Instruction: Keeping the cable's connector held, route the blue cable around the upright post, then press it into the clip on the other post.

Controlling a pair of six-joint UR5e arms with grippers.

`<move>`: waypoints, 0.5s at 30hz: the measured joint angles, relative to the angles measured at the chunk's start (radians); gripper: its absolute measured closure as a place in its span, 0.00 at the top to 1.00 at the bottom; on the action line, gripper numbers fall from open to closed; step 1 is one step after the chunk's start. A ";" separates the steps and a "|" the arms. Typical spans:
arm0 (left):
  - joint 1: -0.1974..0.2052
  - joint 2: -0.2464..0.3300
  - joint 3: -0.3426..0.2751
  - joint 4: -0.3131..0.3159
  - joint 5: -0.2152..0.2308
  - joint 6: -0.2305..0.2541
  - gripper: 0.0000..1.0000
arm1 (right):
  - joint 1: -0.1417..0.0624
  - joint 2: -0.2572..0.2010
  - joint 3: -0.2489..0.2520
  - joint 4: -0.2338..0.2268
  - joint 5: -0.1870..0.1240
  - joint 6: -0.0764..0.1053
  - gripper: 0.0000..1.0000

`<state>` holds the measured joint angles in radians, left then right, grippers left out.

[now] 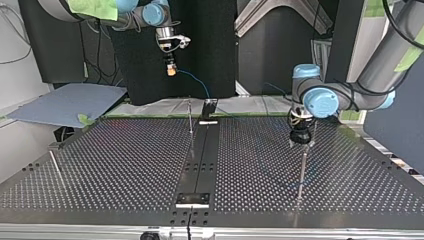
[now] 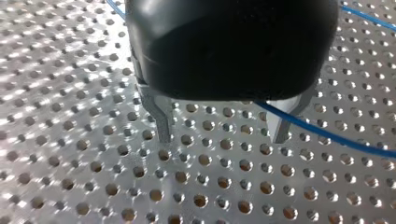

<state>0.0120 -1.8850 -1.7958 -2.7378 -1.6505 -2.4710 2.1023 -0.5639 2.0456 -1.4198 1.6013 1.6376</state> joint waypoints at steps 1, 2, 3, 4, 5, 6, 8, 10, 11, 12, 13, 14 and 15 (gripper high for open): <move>0.002 0.003 -0.008 0.011 0.001 -0.010 0.99 | 0.000 0.000 0.000 0.000 0.000 0.000 0.00; 0.006 0.007 -0.017 0.024 0.002 -0.024 0.99 | 0.000 0.000 -0.001 0.000 0.000 0.000 0.00; 0.008 0.011 -0.025 0.034 0.001 -0.034 0.99 | 0.000 0.000 -0.001 0.000 0.000 0.000 0.00; 0.010 0.016 -0.032 0.043 0.001 -0.043 0.99 | 0.000 0.000 -0.001 0.000 0.000 0.000 0.00; 0.012 0.023 -0.040 0.055 -0.002 -0.055 0.99 | 0.000 0.000 -0.001 0.000 -0.001 0.000 0.00; 0.014 0.030 -0.046 0.064 -0.005 -0.063 0.99 | 0.000 0.000 -0.001 0.000 -0.001 0.000 0.00; 0.019 0.047 -0.060 0.084 -0.012 -0.083 0.99 | 0.000 0.000 -0.001 0.000 -0.001 0.000 0.00; 0.024 0.059 -0.070 0.101 -0.015 -0.101 0.99 | 0.000 0.000 -0.002 0.001 -0.001 0.000 0.00; 0.027 0.065 -0.076 0.113 -0.016 -0.113 0.99 | 0.000 0.000 -0.003 0.001 -0.001 0.000 0.00; 0.029 0.068 -0.080 0.120 -0.016 -0.123 0.99 | 0.000 0.000 -0.003 0.001 -0.001 0.000 0.00; 0.031 0.070 -0.083 0.125 -0.015 -0.133 0.99 | 0.000 0.000 -0.003 0.002 -0.001 0.000 0.00; 0.033 0.072 -0.087 0.131 -0.015 -0.146 0.99 | 0.000 0.000 -0.004 0.003 -0.001 0.000 0.00; 0.034 0.074 -0.091 0.134 -0.014 -0.155 0.99 | 0.000 0.000 -0.004 0.003 -0.001 0.000 0.00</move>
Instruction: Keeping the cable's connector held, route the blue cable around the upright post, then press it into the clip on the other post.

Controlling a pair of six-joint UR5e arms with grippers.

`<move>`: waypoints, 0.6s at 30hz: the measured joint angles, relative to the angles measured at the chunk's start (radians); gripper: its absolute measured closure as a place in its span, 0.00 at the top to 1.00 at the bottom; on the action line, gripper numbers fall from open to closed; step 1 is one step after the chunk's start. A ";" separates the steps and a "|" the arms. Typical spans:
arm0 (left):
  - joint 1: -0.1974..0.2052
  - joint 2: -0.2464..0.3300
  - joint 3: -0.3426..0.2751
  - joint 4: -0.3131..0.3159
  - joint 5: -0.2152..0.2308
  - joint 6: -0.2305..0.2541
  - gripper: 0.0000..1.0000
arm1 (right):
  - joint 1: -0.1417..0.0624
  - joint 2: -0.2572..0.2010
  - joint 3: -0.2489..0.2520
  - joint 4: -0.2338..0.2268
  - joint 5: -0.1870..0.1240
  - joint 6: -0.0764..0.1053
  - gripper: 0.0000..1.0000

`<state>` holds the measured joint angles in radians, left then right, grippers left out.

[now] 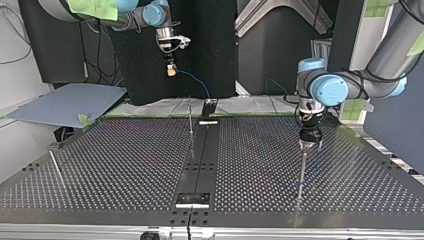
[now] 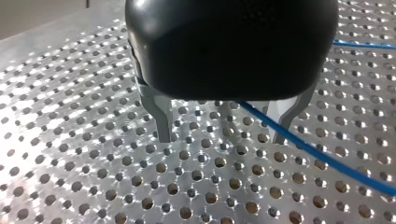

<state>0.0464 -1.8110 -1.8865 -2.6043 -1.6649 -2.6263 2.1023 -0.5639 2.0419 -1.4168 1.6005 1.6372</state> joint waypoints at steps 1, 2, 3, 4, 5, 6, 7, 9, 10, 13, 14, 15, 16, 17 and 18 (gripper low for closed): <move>0.001 0.002 -0.004 0.002 0.000 -0.009 0.99 | 0.000 0.000 0.000 0.000 0.000 0.000 0.00; 0.003 0.006 -0.009 0.005 0.000 -0.022 0.99 | 0.000 0.000 0.000 0.000 0.000 0.000 0.00; 0.004 0.008 -0.013 0.008 0.001 -0.031 0.99 | 0.000 0.000 0.000 0.001 0.000 0.000 0.00; 0.005 0.011 -0.018 0.011 0.002 -0.041 0.99 | 0.000 0.000 0.000 0.001 0.000 0.000 0.00; 0.006 0.016 -0.025 0.014 0.004 -0.053 0.99 | 0.000 0.000 0.000 0.001 0.000 0.000 0.00; 0.007 0.019 -0.030 0.016 0.006 -0.063 0.99 | 0.000 0.000 0.000 0.001 0.000 0.000 0.00; 0.007 0.023 -0.035 0.018 0.008 -0.073 0.99 | 0.000 0.000 0.000 0.001 0.000 0.000 0.00; 0.008 0.034 -0.047 0.020 0.012 -0.095 0.99 | 0.000 0.000 0.000 0.001 0.000 0.000 0.00; 0.008 0.040 -0.053 0.021 0.015 -0.105 0.99 | 0.000 0.000 0.000 0.001 0.000 0.000 0.00; 0.008 0.063 -0.074 0.023 0.026 -0.138 0.99 | 0.000 0.000 -0.001 0.001 0.000 0.000 0.00; 0.008 0.074 -0.083 0.024 0.032 -0.152 0.99 | 0.000 0.000 -0.001 0.001 0.000 -0.001 0.00; 0.008 0.082 -0.090 0.025 0.036 -0.163 0.99 | 0.000 0.000 -0.001 0.001 0.000 -0.001 0.00; 0.008 0.090 -0.096 0.025 0.039 -0.173 0.99 | 0.000 0.000 -0.001 0.001 0.000 -0.001 0.00; 0.008 0.101 -0.104 0.026 0.044 -0.187 0.99 | 0.000 0.000 -0.001 0.001 0.001 -0.001 0.00; 0.007 0.109 -0.110 0.027 0.047 -0.197 0.99 | 0.000 0.000 -0.001 0.001 0.001 -0.001 0.00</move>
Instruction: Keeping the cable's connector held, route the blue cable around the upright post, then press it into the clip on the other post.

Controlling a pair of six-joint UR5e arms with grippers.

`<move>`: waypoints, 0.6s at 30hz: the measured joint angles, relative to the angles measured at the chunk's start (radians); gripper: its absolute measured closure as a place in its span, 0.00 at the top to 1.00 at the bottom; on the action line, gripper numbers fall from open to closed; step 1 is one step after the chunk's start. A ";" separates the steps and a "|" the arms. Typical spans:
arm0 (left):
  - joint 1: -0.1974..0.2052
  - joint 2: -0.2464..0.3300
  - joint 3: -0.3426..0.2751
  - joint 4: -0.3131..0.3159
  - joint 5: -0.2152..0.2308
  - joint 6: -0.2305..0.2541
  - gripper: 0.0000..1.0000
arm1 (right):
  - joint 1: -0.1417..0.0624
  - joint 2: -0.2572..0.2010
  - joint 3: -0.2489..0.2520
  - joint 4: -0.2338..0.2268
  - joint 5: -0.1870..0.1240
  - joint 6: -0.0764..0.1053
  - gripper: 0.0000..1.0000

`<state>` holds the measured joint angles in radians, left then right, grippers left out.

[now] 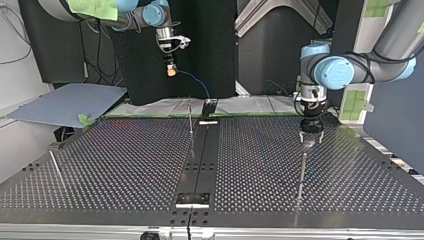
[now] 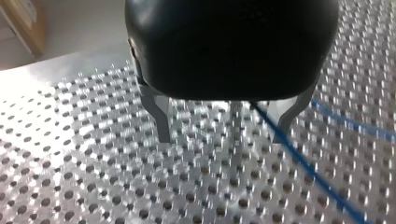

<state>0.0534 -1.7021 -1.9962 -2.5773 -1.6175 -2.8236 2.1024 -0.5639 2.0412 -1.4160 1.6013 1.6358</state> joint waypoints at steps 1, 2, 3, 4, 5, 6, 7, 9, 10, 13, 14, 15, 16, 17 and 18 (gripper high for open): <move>-0.001 0.007 -0.005 0.000 0.003 -0.010 0.99 | 0.000 0.000 0.000 0.000 0.000 0.000 0.00; -0.001 0.015 -0.012 0.001 0.005 -0.022 0.99 | 0.000 0.000 0.000 0.000 0.000 0.000 0.00; -0.002 0.020 -0.017 0.001 0.006 -0.031 0.99 | 0.000 0.000 0.000 0.000 0.000 0.000 0.00; -0.002 0.024 -0.022 0.001 0.007 -0.039 0.99 | 0.000 0.000 0.000 0.000 0.000 0.000 0.00; -0.002 0.028 -0.027 0.001 0.009 -0.051 0.99 | 0.000 0.000 0.000 0.000 0.000 0.000 0.00; -0.003 0.031 -0.031 0.001 0.011 -0.059 0.99 | 0.000 0.000 0.000 0.000 0.000 0.000 0.00; -0.003 0.034 -0.034 0.001 0.013 -0.066 0.99 | 0.000 0.000 0.000 0.000 0.000 0.000 0.00; -0.004 0.040 -0.043 0.002 0.016 -0.085 0.99 | 0.000 0.000 0.000 0.000 0.000 0.000 0.00; -0.004 0.043 -0.046 0.002 0.017 -0.094 0.99 | 0.000 0.000 0.000 0.000 0.000 0.000 0.00; -0.005 0.056 -0.057 0.002 0.021 -0.124 0.99 | 0.000 0.000 0.000 0.001 0.000 0.000 0.00; -0.005 0.064 -0.061 0.002 0.022 -0.135 0.99 | 0.000 0.000 0.000 0.001 -0.001 0.000 0.00; -0.005 0.071 -0.064 0.001 0.022 -0.144 0.99 | 0.000 0.000 0.000 0.001 -0.001 0.000 0.00; -0.005 0.078 -0.067 0.001 0.023 -0.153 0.99 | 0.000 0.000 0.000 0.001 -0.001 0.000 0.00; -0.006 0.087 -0.071 -0.001 0.023 -0.164 0.99 | 0.000 0.000 0.000 0.001 0.000 0.000 0.00; -0.006 0.095 -0.073 -0.004 0.024 -0.172 0.99 | 0.000 0.000 0.000 0.001 0.000 0.000 0.00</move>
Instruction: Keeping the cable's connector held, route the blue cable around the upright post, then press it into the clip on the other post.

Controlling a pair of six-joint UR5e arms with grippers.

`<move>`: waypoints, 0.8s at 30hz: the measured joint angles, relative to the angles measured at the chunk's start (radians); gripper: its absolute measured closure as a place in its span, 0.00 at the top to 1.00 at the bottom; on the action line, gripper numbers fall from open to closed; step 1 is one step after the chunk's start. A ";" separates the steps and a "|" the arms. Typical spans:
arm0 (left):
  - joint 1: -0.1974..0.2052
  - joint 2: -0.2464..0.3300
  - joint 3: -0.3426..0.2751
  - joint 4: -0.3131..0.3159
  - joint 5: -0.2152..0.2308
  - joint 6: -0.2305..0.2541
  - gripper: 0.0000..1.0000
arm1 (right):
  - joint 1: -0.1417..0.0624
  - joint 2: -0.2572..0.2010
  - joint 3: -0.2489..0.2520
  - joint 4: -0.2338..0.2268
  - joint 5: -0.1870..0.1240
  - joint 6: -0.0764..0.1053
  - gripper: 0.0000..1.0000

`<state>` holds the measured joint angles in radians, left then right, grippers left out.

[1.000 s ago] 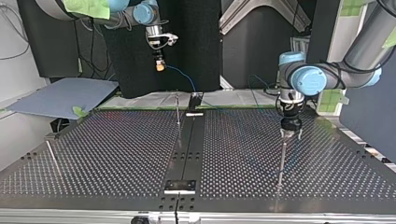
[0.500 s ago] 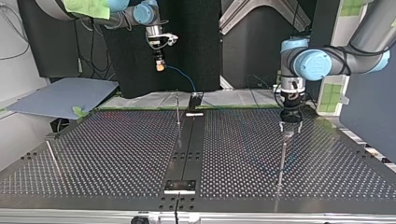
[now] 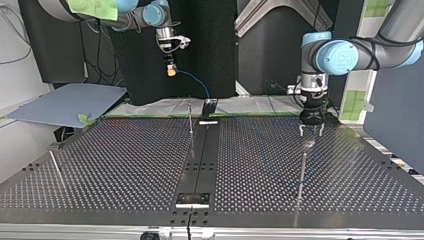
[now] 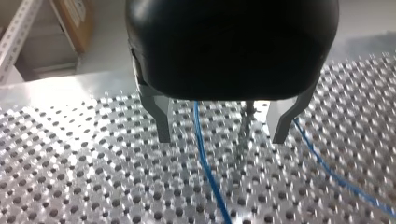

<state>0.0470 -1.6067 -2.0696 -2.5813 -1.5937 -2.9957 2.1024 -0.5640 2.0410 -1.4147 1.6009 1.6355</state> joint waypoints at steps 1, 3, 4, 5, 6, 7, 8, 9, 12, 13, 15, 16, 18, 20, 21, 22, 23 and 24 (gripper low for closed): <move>0.000 0.009 -0.003 -0.003 0.001 -0.007 0.99 | 0.000 0.000 0.000 0.000 0.000 0.000 0.00; -0.001 0.029 -0.011 -0.013 0.003 -0.018 0.99 | 0.000 0.000 0.000 0.001 0.000 0.000 0.00; -0.002 0.038 -0.014 -0.018 0.005 -0.019 0.99 | 0.000 0.000 0.000 0.001 0.000 0.000 0.00; -0.003 0.050 -0.017 -0.025 0.009 -0.017 0.99 | 0.000 0.000 0.000 0.002 0.001 0.000 0.00; -0.004 0.060 -0.019 -0.032 0.012 -0.013 0.99 | 0.000 0.000 0.000 0.002 0.001 0.000 0.00; -0.005 0.069 -0.020 -0.040 0.014 -0.007 0.99 | -0.001 0.000 0.000 0.003 0.001 0.001 0.00; -0.006 0.082 -0.022 -0.051 0.015 0.002 0.99 | -0.001 0.000 0.000 0.004 0.001 0.001 0.00; -0.007 0.091 -0.023 -0.060 0.016 0.009 0.99 | -0.001 0.000 -0.001 0.004 0.001 0.002 0.00; -0.012 0.125 -0.024 -0.092 0.011 0.040 0.99 | -0.001 0.000 -0.001 0.006 0.001 0.003 0.00; -0.014 0.135 -0.024 -0.102 0.006 0.050 0.99 | -0.001 0.000 -0.001 0.006 0.001 0.003 0.00; -0.017 0.158 -0.024 -0.125 -0.006 0.072 0.99 | -0.002 0.000 -0.001 0.006 0.001 0.003 0.00; -0.018 0.167 -0.024 -0.134 -0.011 0.082 0.99 | -0.001 0.000 -0.001 0.007 0.001 0.003 0.00; -0.019 0.188 -0.024 -0.155 -0.016 0.102 0.99 | -0.002 0.000 -0.001 0.010 0.001 0.003 0.00; -0.016 0.209 -0.024 -0.175 -0.018 0.123 0.99 | -0.002 0.000 -0.003 0.016 0.001 0.003 0.00; -0.014 0.218 -0.024 -0.184 -0.019 0.132 0.99 | -0.002 0.000 -0.003 0.019 0.001 0.003 0.00; -0.012 0.228 -0.024 -0.191 -0.019 0.142 0.99 | -0.002 0.000 -0.004 0.021 0.001 0.003 0.00; -0.009 0.241 -0.024 -0.197 -0.019 0.155 0.99 | -0.002 0.000 -0.005 0.024 0.001 0.004 0.00; -0.008 0.251 -0.024 -0.201 -0.020 0.165 0.99 | -0.002 0.000 -0.005 0.025 0.001 0.005 0.00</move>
<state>0.0395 -1.3560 -2.0935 -2.7820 -1.6134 -2.8306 2.1008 -0.5639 2.0358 -1.3892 1.6017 1.6407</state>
